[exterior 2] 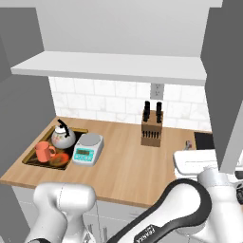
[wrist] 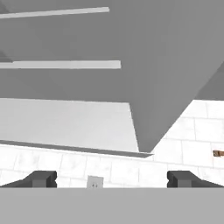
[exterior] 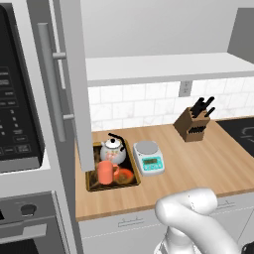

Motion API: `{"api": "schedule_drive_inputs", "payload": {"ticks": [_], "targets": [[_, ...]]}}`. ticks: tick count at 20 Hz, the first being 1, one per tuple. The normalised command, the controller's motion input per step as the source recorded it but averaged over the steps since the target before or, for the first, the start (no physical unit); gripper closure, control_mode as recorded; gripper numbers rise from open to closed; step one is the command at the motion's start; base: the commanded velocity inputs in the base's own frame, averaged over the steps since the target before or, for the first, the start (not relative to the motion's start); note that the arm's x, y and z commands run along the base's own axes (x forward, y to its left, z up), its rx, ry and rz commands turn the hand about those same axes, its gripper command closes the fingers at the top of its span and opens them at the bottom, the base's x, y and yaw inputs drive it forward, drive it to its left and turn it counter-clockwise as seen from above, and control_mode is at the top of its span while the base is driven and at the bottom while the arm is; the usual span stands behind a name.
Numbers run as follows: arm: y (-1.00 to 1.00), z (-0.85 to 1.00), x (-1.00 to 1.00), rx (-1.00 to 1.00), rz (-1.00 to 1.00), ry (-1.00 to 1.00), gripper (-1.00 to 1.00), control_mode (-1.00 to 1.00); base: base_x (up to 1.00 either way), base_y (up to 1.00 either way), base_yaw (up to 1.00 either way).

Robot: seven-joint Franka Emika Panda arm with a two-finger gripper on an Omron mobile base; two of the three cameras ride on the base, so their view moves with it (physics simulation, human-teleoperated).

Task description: Pick the kettle from the counter and place it on the tray. Then pick the mug from the cabinet and place it on the tray. Then close the cabinet doors.

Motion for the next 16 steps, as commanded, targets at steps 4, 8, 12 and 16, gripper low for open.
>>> {"api": "schedule_drive_inputs", "payload": {"ticks": [4,8,12,16], "targets": [[-0.15,0.34,-0.25,-0.19,0.00,-0.24,-1.00,-1.00,0.00,0.00,0.00],[-0.01,0.45,-0.32,-0.25,0.03,-0.35,-1.00,-1.00,0.00,0.00,0.00],[0.49,0.38,-0.20,-0.33,0.04,-0.40,-1.00,-1.00,0.00,0.00,0.00],[0.93,0.32,0.00,-0.32,0.00,-0.31,-1.00,-1.00,0.00,0.00,0.00]]}}
